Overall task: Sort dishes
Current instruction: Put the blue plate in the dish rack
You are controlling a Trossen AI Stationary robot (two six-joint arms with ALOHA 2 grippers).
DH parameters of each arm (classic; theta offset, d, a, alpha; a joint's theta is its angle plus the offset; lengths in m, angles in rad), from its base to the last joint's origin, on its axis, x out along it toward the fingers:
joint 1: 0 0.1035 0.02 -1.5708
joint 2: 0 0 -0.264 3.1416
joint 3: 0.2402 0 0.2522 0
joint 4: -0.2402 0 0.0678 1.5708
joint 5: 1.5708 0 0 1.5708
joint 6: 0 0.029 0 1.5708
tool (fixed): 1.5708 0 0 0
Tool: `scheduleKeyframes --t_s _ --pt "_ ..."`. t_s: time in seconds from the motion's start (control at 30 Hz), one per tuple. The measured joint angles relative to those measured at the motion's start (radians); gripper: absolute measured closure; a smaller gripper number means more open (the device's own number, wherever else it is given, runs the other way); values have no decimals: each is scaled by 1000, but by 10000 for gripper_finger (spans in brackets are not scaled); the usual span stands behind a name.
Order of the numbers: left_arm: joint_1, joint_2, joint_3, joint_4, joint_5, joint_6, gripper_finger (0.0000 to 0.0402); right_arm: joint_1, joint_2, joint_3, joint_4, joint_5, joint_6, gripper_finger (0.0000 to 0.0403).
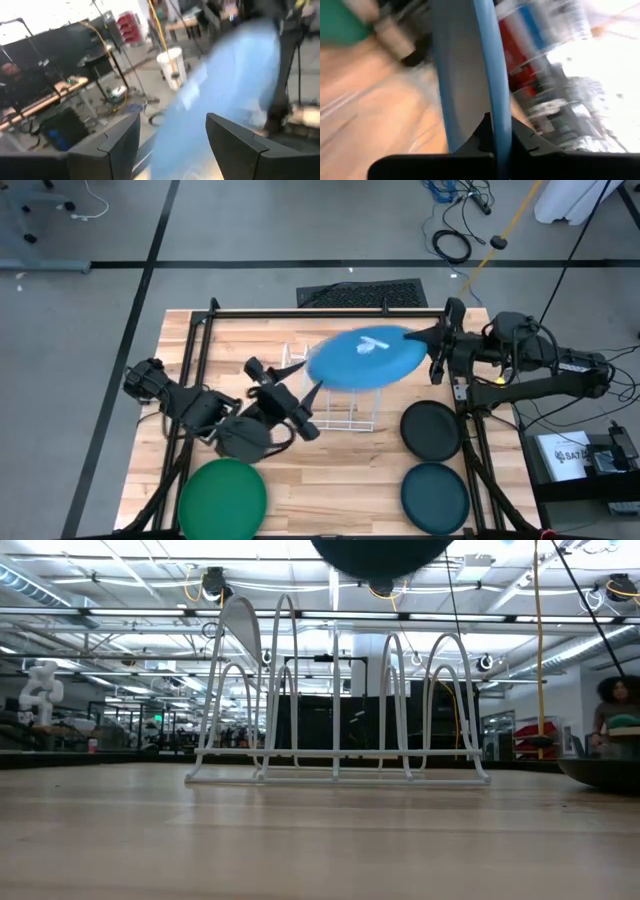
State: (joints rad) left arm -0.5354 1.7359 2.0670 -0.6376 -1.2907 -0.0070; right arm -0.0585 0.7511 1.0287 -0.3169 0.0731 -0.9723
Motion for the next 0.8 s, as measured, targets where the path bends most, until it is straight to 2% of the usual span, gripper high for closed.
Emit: scheduleKeyframes --t_s 0.17,0.37,0.53,0.67,0.8 --pt "-46 -14 30 142 -7 187 166 15 53 99 -167 5 -127 400" --pt "-81 -11 38 274 -4 377 166 29 158 192 -220 3 -201 400" --pt "-83 -13 38 453 -74 535 166 54 283 269 -268 1 -323 400" --pt "-87 -32 38 477 -93 574 166 72 400 327 -314 24 -370 400" --pt "-87 -57 37 471 -103 573 172 96 464 378 -333 78 -426 400"
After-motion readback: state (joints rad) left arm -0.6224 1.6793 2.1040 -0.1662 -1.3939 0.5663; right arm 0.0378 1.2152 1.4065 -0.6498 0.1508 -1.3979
